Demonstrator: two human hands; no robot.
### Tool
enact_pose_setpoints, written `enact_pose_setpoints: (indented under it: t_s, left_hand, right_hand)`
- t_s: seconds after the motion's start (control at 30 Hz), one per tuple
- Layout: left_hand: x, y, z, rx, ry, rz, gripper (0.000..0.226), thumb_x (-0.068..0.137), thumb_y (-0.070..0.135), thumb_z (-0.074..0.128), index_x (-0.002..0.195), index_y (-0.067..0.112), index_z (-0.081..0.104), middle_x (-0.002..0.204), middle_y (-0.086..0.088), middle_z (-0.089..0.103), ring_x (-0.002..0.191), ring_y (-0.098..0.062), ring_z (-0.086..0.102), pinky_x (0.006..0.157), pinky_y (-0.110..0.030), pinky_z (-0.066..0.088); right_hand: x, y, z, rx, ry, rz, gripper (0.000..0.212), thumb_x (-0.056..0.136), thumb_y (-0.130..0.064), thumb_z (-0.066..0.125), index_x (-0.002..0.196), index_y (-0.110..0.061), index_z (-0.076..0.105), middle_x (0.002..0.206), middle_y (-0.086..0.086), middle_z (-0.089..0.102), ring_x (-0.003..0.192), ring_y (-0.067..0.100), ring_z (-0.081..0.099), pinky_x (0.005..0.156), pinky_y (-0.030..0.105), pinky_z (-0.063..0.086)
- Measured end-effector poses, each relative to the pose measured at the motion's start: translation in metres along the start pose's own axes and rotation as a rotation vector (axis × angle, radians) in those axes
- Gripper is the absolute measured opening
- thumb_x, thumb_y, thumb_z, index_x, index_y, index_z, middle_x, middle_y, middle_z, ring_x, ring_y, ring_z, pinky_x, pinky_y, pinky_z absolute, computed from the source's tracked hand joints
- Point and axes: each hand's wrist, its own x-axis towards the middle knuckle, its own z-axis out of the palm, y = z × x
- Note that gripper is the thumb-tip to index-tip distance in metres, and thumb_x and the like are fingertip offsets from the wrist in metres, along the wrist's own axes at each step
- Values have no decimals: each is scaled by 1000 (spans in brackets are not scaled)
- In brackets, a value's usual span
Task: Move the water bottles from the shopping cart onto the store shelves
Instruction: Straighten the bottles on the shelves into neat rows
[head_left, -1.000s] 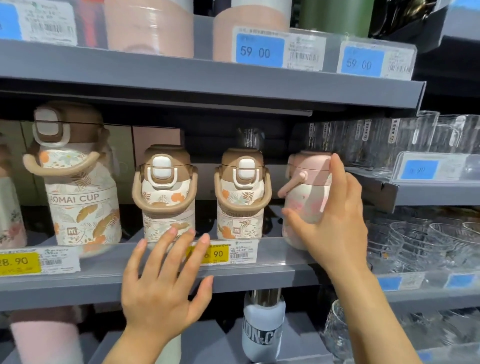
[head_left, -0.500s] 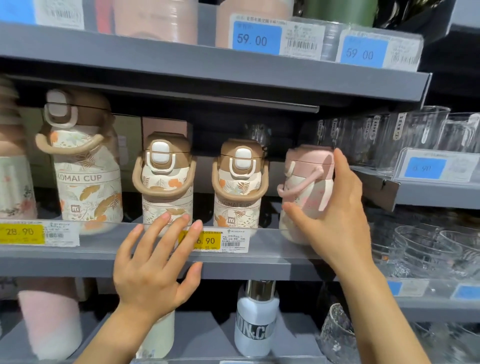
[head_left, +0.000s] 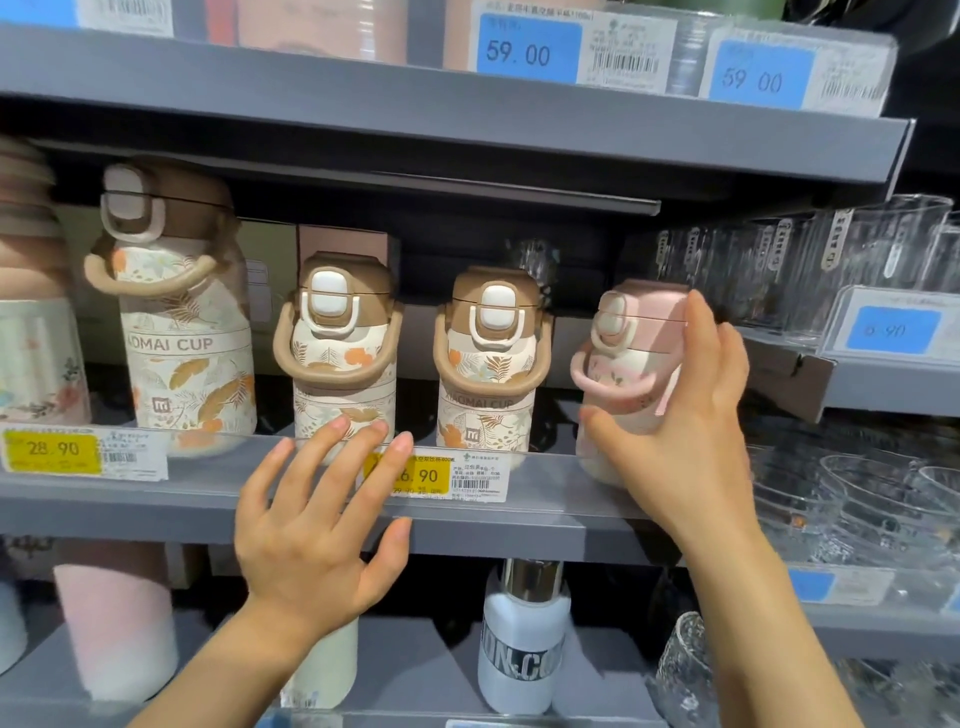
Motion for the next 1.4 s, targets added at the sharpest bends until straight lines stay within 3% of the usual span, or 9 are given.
enact_pose_setpoints:
  t_s: [0.07, 0.2, 0.4, 0.53, 0.7, 0.87, 1.0, 1.1, 1.4]
  left_hand:
    - [-1, 0, 1, 3, 2, -3, 46, 92, 37, 41, 133, 21, 54, 123, -6, 66, 119, -27, 55, 100, -45, 37]
    - [-1, -1, 2, 9, 4, -2, 46, 92, 38, 39, 133, 21, 55, 126, -4, 62, 119, -27, 55, 98, -46, 39]
    - [-1, -1, 3, 14, 10, 9, 47, 92, 38, 39, 132, 21, 55, 126, -4, 60, 118, -27, 55, 96, -46, 40]
    - [-2, -2, 2, 12, 11, 15, 47, 92, 38, 40, 133, 21, 54, 128, -3, 57, 119, -27, 55, 97, -46, 39]
    - [-2, -2, 2, 6, 7, 17, 47, 92, 38, 40, 133, 20, 55, 125, -5, 62, 118, -28, 56, 96, -47, 40]
    - [-1, -2, 2, 12, 7, 16, 47, 92, 38, 41, 134, 20, 54, 127, -4, 57, 118, -28, 54, 97, -47, 39]
    - [-2, -2, 2, 9, 3, 7, 47, 93, 38, 40, 134, 20, 54, 122, -8, 66, 118, -28, 55, 97, -47, 40]
    - [-3, -1, 2, 6, 1, 2, 47, 92, 37, 40, 134, 20, 54, 121, -8, 67, 118, -28, 55, 97, -47, 40]
    - [-2, 0, 2, 2, 6, -11, 46, 92, 36, 41, 132, 20, 55, 122, -7, 65, 118, -27, 55, 98, -46, 38]
  right_hand:
    - [0, -2, 8, -123, 80, 18, 113, 69, -41, 82, 151, -37, 4, 155, 7, 9, 132, 35, 30, 84, 45, 44]
    - [6, 4, 8, -54, 142, 21, 117, 65, -28, 86, 151, -34, 6, 142, 11, 24, 122, 40, 38, 88, 41, 40]
    - [5, 13, -8, -26, -12, -52, 108, 73, -29, 75, 148, -47, -1, 152, 1, 16, 112, 34, 52, 77, 36, 41]
    - [1, 9, 1, -168, 51, -18, 113, 69, -44, 79, 149, -43, 0, 152, 6, 16, 124, 38, 43, 80, 47, 49]
    - [6, 8, 3, -124, 63, 8, 113, 69, -28, 82, 151, -37, 5, 139, 9, 27, 115, 40, 44, 80, 35, 35]
    - [7, 10, -10, -18, -56, 13, 110, 75, -21, 73, 150, -45, -4, 146, -1, 24, 93, 23, 46, 75, 31, 34]
    - [8, 6, -6, -50, -33, 65, 113, 74, -36, 79, 149, -44, -6, 155, 1, 12, 114, 34, 51, 81, 37, 41]
    - [9, 4, 5, -143, 49, 60, 118, 67, -40, 84, 150, -40, -1, 151, 8, 18, 112, 41, 53, 83, 44, 46]
    - [9, 3, 8, -124, 52, 40, 110, 72, -31, 79, 152, -35, 2, 140, 9, 32, 107, 37, 53, 72, 33, 35]
